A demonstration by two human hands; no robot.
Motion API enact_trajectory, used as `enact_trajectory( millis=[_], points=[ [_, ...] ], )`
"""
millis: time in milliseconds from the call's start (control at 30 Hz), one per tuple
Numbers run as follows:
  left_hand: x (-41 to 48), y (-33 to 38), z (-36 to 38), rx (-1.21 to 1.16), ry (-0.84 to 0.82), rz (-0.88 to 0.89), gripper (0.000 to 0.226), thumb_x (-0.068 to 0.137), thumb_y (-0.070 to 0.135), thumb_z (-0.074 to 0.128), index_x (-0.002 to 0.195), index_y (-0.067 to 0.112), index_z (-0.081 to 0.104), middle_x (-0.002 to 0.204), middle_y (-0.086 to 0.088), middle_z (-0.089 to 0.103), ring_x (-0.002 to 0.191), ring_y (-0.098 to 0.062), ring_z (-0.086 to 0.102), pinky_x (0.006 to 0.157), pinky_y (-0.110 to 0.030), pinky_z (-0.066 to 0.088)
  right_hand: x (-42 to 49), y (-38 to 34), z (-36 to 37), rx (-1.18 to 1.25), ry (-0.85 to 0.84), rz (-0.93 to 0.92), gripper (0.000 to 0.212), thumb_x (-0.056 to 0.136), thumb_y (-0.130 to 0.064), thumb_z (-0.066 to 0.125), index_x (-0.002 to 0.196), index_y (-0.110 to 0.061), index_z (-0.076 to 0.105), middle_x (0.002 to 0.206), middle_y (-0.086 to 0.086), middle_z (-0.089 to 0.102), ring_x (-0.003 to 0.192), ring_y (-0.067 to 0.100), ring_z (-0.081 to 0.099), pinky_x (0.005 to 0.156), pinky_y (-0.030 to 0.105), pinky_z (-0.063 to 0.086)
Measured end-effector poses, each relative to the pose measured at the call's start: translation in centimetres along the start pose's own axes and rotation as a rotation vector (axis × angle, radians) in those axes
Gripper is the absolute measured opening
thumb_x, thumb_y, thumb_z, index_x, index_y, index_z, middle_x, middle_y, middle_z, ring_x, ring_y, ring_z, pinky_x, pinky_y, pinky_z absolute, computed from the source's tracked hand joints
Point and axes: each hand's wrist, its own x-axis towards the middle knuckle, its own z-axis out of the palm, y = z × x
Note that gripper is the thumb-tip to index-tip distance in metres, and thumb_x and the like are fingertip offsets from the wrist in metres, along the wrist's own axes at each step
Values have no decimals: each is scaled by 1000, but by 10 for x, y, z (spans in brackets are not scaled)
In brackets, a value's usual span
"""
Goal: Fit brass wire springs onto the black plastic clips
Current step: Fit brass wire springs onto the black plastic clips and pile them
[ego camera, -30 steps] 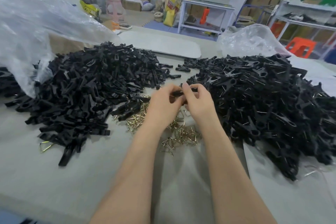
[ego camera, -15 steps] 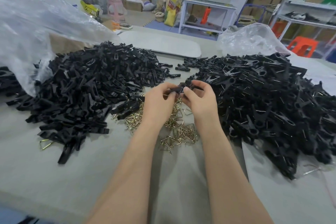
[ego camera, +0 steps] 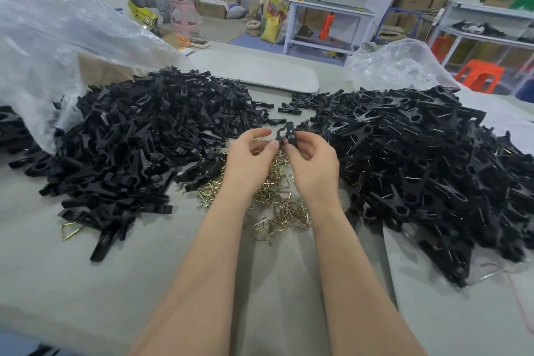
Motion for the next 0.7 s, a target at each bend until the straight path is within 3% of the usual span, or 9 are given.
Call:
enact_trajectory(
  millis=[100, 267, 400, 600, 700],
  points=[
    [-1, 2, 1, -29, -43, 1, 14, 91, 13, 61, 95, 26, 63, 88, 9, 68, 88, -5, 62, 77, -14, 48, -3, -1, 3, -21, -11, 8, 17, 91, -13, 59, 108, -10, 62, 96, 2, 67, 93, 21, 64, 79, 26, 48],
    [2, -1, -1, 13, -4, -27, 17, 91, 18, 62, 107, 15, 64, 94, 1, 68, 91, -10, 61, 84, -22, 49, -3, -1, 3, -120, -19, -75, 10, 89, -12, 60, 98, -17, 60, 101, 8, 62, 93, 24, 59, 80, 27, 46],
    [2, -1, 1, -2, 15, -42, 22, 90, 20, 63, 110, 13, 64, 96, -2, 67, 91, -13, 61, 87, -28, 50, -5, -2, 4, -77, 23, -85, 14, 86, -11, 64, 97, -5, 58, 89, 10, 61, 85, 28, 60, 76, 35, 47],
    [4, -3, 2, -97, -17, -120, 6, 88, 21, 66, 90, 25, 62, 84, 4, 66, 68, -5, 62, 66, -18, 50, -4, -3, 3, 29, 185, -71, 42, 85, -9, 67, 124, -19, 54, 92, -5, 63, 84, 9, 65, 78, 16, 49],
    [4, -4, 2, -176, -56, -133, 11, 88, 15, 65, 89, 25, 62, 81, 6, 66, 71, -3, 64, 67, -20, 52, -5, -2, 6, 25, 153, -89, 31, 86, -13, 68, 117, -16, 62, 96, -3, 67, 90, 10, 66, 88, 24, 52]
  ],
)
